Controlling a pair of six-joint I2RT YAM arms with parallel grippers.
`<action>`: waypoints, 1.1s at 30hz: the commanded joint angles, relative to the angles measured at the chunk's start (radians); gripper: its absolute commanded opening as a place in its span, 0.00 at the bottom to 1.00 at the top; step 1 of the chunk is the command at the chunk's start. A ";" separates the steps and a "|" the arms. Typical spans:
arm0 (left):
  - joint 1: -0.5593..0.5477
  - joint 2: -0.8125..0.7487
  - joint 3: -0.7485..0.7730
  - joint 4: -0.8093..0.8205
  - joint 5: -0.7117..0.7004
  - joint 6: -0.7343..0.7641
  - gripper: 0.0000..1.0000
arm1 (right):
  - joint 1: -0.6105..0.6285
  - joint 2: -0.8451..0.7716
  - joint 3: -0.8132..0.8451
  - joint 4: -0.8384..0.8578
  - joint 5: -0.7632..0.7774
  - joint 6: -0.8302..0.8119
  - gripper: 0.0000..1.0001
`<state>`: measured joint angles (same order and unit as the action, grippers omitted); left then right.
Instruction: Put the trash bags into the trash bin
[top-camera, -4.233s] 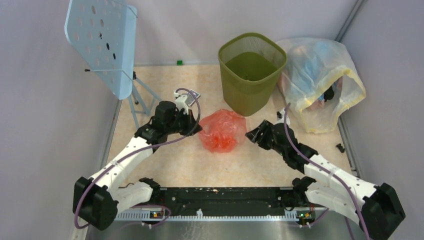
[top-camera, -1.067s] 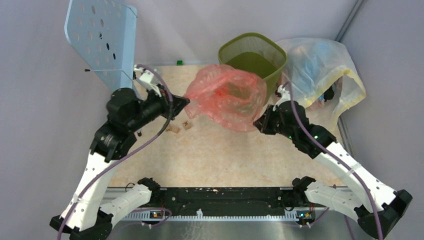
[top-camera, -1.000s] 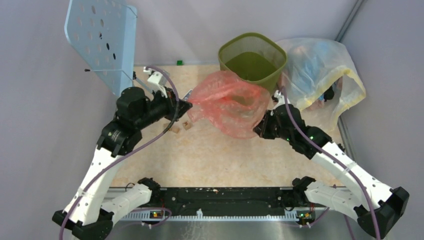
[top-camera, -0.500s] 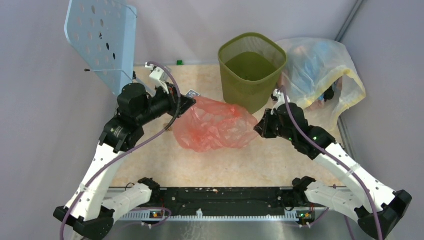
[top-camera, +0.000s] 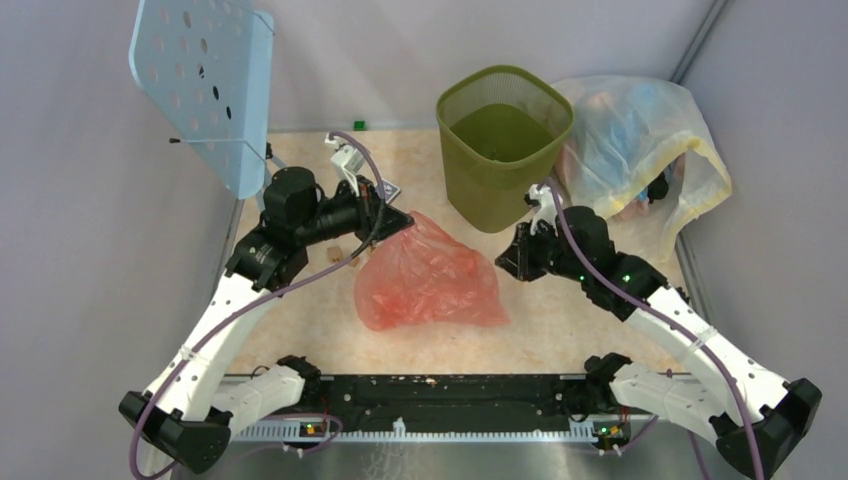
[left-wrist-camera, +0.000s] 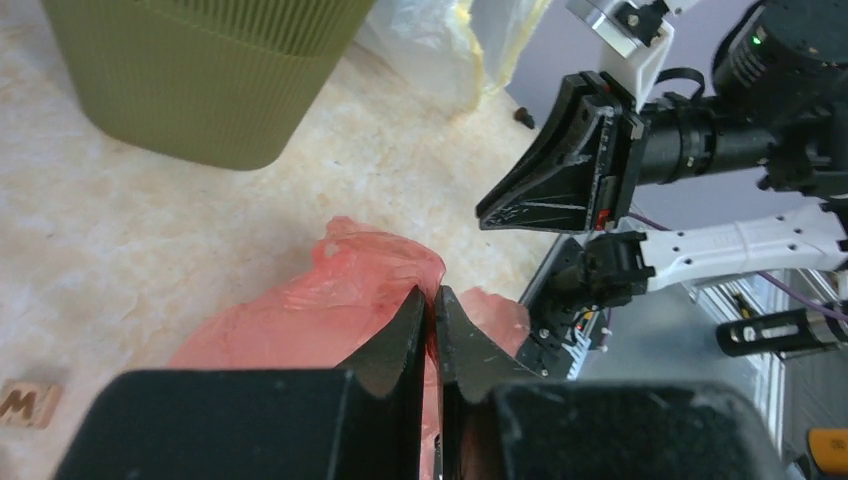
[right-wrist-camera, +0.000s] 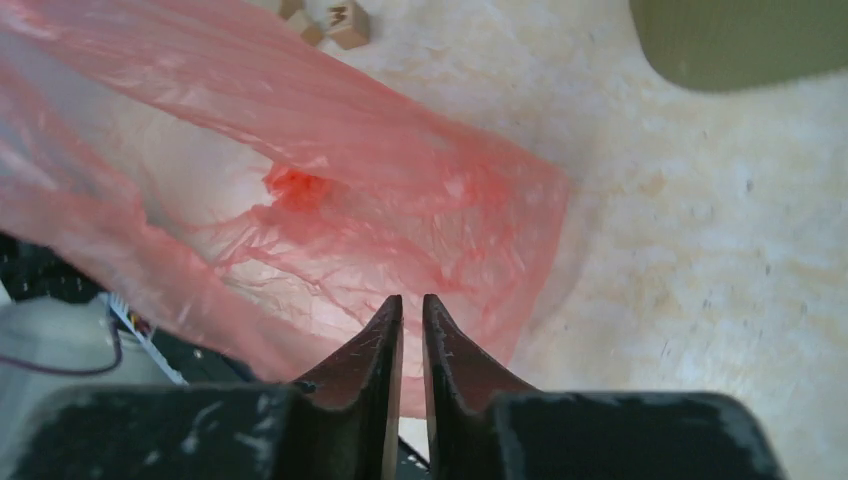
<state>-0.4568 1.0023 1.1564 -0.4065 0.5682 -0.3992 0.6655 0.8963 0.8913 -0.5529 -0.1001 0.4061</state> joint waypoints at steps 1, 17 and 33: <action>0.000 -0.007 -0.013 0.123 0.142 -0.032 0.11 | 0.004 -0.001 -0.002 0.253 -0.197 -0.081 0.00; 0.000 0.032 -0.051 0.258 0.191 -0.150 0.10 | 0.214 0.121 -0.212 0.794 -0.236 -0.152 0.00; 0.000 0.046 -0.105 0.244 0.092 -0.198 0.09 | 0.356 0.257 -0.235 0.888 0.312 -0.231 0.00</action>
<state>-0.4568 1.0588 1.0584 -0.2020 0.6731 -0.5858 1.0016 1.1336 0.6167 0.3164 -0.0498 0.1898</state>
